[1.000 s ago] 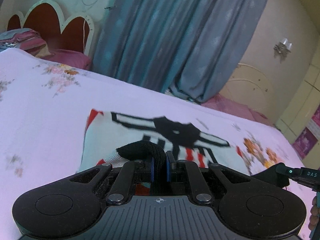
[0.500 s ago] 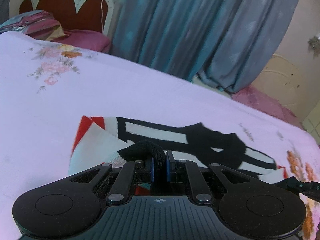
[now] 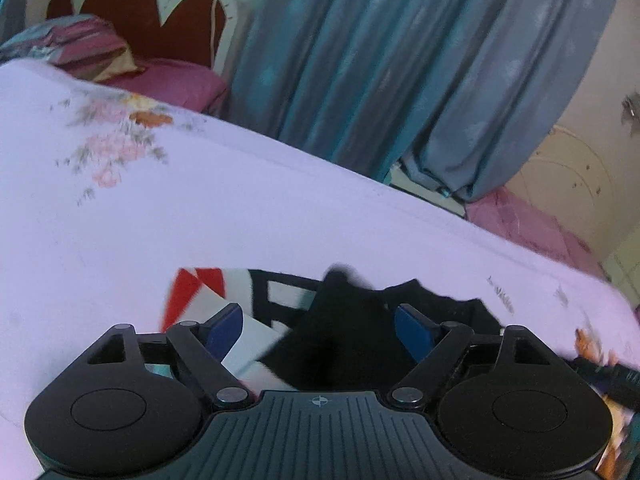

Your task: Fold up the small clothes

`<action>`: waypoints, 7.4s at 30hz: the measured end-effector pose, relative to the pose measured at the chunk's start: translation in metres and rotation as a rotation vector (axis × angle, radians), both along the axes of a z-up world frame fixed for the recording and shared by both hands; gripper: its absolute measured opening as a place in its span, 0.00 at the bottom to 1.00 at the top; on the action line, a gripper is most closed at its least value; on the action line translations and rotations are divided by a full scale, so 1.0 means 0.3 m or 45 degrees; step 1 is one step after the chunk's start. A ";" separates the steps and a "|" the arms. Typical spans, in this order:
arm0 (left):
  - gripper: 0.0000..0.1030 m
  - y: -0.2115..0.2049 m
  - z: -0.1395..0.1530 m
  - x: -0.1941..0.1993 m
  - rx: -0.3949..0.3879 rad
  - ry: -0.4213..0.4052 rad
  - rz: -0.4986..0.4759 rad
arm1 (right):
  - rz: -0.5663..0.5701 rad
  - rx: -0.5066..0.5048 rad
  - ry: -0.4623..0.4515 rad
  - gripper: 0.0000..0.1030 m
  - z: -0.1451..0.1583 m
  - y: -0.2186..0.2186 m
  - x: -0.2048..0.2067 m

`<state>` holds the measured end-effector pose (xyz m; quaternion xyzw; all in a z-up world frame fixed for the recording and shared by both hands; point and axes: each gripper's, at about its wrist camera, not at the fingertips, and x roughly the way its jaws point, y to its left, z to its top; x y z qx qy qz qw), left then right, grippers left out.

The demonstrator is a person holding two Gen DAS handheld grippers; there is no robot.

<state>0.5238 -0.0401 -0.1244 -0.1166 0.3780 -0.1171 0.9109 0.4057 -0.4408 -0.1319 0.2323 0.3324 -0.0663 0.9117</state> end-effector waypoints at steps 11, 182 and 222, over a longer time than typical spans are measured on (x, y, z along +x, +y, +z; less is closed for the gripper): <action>0.71 -0.057 -0.112 0.039 0.150 0.050 -0.101 | 0.100 -0.055 0.082 0.46 -0.069 -0.007 0.046; 0.14 0.105 -0.078 -0.472 -0.373 -0.052 0.231 | 0.425 -0.558 0.114 0.35 -0.109 0.696 -0.139; 0.67 -0.289 0.122 -0.708 0.110 -0.199 -0.192 | 0.202 0.387 0.049 0.54 -0.036 -0.097 -0.239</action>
